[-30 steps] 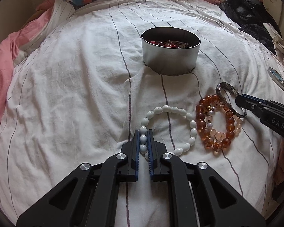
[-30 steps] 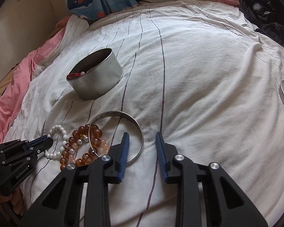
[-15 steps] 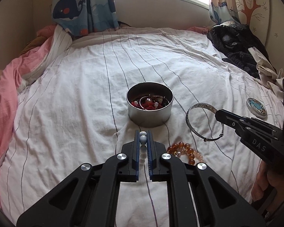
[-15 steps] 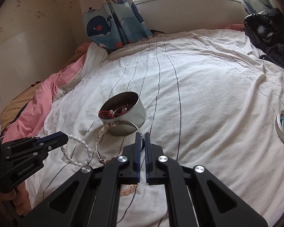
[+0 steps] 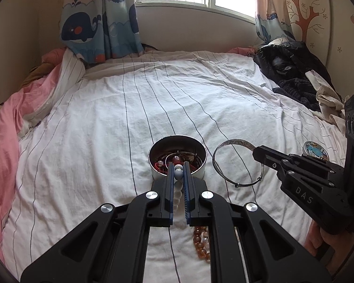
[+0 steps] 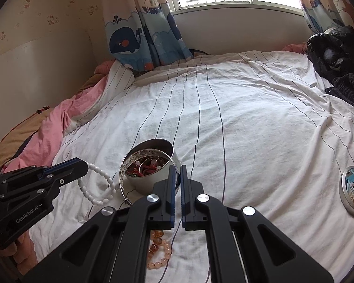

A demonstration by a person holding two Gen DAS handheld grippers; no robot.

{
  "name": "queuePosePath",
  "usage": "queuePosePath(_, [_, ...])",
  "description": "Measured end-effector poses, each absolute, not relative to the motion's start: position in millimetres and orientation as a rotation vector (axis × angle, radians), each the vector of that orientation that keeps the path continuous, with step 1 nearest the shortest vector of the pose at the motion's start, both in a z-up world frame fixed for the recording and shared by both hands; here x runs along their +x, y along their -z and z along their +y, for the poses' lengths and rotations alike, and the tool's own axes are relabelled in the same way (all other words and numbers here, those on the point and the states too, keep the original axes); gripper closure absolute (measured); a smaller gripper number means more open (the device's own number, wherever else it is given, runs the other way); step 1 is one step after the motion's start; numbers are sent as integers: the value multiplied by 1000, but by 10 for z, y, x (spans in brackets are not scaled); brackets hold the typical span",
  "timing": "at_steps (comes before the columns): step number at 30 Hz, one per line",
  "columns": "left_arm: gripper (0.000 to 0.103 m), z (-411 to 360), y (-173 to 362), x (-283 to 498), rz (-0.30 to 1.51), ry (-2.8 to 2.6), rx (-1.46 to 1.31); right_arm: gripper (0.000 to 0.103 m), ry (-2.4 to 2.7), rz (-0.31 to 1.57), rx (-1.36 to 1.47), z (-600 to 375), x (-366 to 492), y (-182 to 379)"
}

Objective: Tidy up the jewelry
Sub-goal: 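Carry the white bracelet and silver bangle over the tin with both grippers, then open both grippers to drop the bracelet and bangle into the tin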

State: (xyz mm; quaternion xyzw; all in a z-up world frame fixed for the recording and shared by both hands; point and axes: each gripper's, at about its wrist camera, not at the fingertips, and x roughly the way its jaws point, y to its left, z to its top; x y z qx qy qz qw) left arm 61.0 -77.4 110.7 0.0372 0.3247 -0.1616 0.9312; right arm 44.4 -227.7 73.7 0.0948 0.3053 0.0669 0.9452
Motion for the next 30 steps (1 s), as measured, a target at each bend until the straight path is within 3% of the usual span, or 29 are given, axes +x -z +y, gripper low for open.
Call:
queuePosePath(20, [96,-868,-1074,1172,627,366,-12,99,-112,622,160,-2294,729,-700])
queuePosePath(26, [96,-963,-681,1512,780,314,29,98,-120,627,131,-2210,845,-712])
queuePosePath(30, [96,-920,-643,1451,769,284,57,98,-130,632,111,-2136,935,-698])
